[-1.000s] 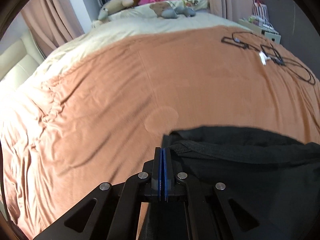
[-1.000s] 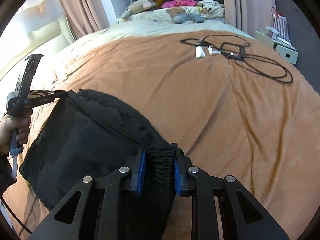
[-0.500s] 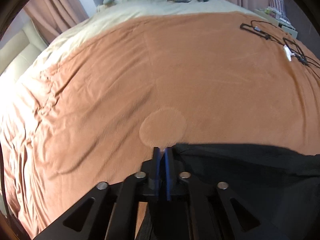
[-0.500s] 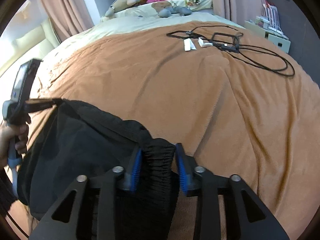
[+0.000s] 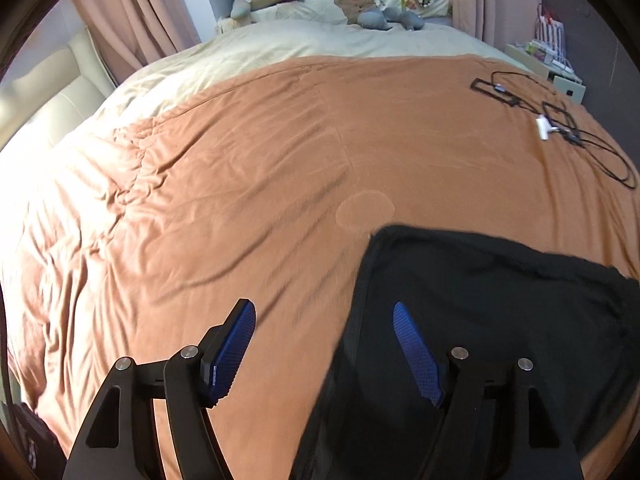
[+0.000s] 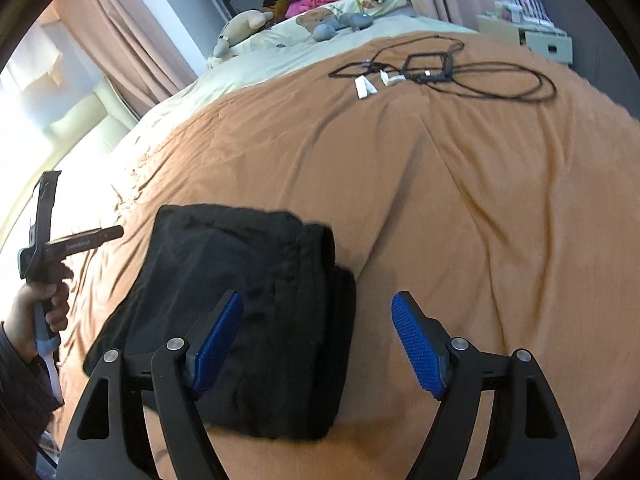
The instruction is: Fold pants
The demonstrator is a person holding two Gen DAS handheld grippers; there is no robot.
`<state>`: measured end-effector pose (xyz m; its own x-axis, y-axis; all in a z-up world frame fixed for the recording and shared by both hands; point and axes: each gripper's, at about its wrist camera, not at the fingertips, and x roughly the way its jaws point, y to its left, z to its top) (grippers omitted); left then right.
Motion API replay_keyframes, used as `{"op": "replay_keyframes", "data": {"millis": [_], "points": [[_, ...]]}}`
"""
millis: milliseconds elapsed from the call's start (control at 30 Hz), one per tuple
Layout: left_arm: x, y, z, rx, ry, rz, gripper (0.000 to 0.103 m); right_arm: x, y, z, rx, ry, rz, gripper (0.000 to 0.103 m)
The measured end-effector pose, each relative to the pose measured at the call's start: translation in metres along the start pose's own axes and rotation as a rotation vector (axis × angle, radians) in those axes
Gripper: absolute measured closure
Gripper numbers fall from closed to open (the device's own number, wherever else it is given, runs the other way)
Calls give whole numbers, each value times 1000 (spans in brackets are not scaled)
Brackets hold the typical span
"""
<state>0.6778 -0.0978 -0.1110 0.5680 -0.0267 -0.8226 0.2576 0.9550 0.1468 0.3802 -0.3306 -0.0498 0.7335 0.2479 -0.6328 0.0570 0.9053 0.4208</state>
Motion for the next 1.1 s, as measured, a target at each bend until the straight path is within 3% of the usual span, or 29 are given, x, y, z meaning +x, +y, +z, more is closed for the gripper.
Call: {"op": "replay_keyframes", "data": {"millis": [500, 933, 1100], "points": [[-61, 29, -84, -58, 13, -64, 29, -18, -16, -36, 131, 66, 56, 27], [-61, 39, -142, -58, 58, -230, 29, -1, -35, -50, 285, 98, 244, 27], [-41, 41, -151, -59, 96, -231, 29, 23, -43, -42, 315, 109, 254, 47]]}}
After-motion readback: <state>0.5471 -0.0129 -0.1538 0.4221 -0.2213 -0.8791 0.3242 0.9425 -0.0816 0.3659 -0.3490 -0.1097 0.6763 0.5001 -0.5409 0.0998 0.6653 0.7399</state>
